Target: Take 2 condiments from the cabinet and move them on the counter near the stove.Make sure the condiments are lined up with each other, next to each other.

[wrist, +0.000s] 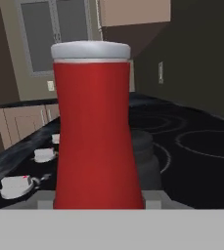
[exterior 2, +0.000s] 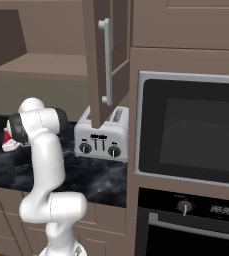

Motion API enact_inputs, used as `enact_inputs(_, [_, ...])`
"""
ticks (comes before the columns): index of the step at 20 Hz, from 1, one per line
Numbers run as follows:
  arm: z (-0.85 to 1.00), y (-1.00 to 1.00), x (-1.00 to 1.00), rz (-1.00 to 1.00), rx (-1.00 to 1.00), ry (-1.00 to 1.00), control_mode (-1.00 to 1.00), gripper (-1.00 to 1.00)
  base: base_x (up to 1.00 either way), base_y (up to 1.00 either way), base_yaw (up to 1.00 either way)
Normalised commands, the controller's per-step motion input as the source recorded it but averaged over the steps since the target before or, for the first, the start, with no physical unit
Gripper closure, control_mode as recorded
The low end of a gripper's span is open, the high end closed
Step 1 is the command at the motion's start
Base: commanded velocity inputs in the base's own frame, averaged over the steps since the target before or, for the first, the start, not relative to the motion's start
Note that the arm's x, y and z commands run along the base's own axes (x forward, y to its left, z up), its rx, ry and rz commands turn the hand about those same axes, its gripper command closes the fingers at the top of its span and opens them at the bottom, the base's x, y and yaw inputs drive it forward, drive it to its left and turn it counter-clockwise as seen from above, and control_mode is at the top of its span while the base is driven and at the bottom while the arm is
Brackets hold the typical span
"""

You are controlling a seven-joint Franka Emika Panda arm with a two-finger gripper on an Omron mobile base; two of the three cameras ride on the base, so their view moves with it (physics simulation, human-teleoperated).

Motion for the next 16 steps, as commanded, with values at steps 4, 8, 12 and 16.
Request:
enact_inputs(4, [0.0,0.0,0.0,0.0,0.0,0.0,-1.0,-1.0,0.0,0.0,0.0])
enact_inputs(8, [0.0,0.0,0.0,0.0,0.0,0.0,-1.0,-1.0,0.0,0.0,0.0])
enact_inputs(12, [0.0,0.0,0.0,0.0,0.0,0.0,-1.0,-1.0,0.0,0.0,0.0])
enact_inputs(16, [0.0,-0.07,0.0,0.0,0.0,0.0,-1.0,-1.0,0.0,0.0,0.0])
